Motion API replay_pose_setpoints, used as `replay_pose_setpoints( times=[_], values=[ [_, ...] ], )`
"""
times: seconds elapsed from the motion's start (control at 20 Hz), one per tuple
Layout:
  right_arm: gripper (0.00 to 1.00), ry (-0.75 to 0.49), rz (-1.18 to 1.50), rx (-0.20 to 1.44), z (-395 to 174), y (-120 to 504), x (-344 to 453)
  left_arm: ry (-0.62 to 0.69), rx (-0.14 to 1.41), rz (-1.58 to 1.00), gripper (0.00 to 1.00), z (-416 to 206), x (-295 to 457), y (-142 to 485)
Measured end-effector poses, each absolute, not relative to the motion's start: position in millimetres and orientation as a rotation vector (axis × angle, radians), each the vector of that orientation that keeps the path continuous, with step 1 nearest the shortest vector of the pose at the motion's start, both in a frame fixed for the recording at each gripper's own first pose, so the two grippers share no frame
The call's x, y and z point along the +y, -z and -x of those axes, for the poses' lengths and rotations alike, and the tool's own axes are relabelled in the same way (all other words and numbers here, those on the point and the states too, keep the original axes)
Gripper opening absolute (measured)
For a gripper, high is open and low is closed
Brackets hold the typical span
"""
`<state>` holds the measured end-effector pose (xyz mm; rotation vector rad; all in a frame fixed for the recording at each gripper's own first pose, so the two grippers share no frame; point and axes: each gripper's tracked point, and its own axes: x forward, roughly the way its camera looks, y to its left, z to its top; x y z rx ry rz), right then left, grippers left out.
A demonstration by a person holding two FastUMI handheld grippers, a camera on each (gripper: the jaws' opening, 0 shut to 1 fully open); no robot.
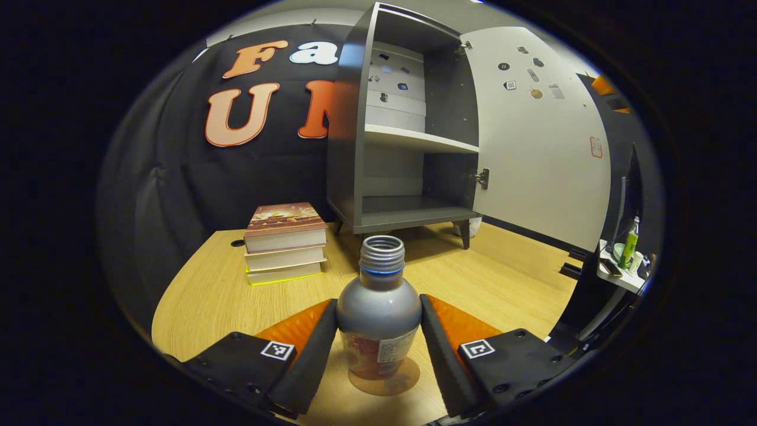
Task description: Open the cabinet door with the right hand, grasp the bottle in the cabinet with the left hand and place it on the coaster, then close the cabinet door with the right hand.
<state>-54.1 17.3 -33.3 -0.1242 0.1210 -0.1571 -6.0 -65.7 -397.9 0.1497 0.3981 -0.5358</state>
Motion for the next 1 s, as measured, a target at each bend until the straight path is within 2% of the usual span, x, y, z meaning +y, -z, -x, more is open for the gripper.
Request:
replay_pose_setpoints(
  times=[0.45, 0.6, 1.0],
  values=[
    [0.95, 0.162, 0.102, 0.126, 53, 32, -2, 0.521, 0.409, -0.190, 0.87, 10, -66, 394],
    [0.95, 0.166, 0.106, 0.126, 54, 30, -12, 0.514, 0.394, -0.205, 0.93, 12, -65, 382],
    [0.95, 0.188, 0.100, 0.132, 56, 29, -63, 0.463, 0.372, -0.183, 0.95, 34, -61, 304]
  ],
)
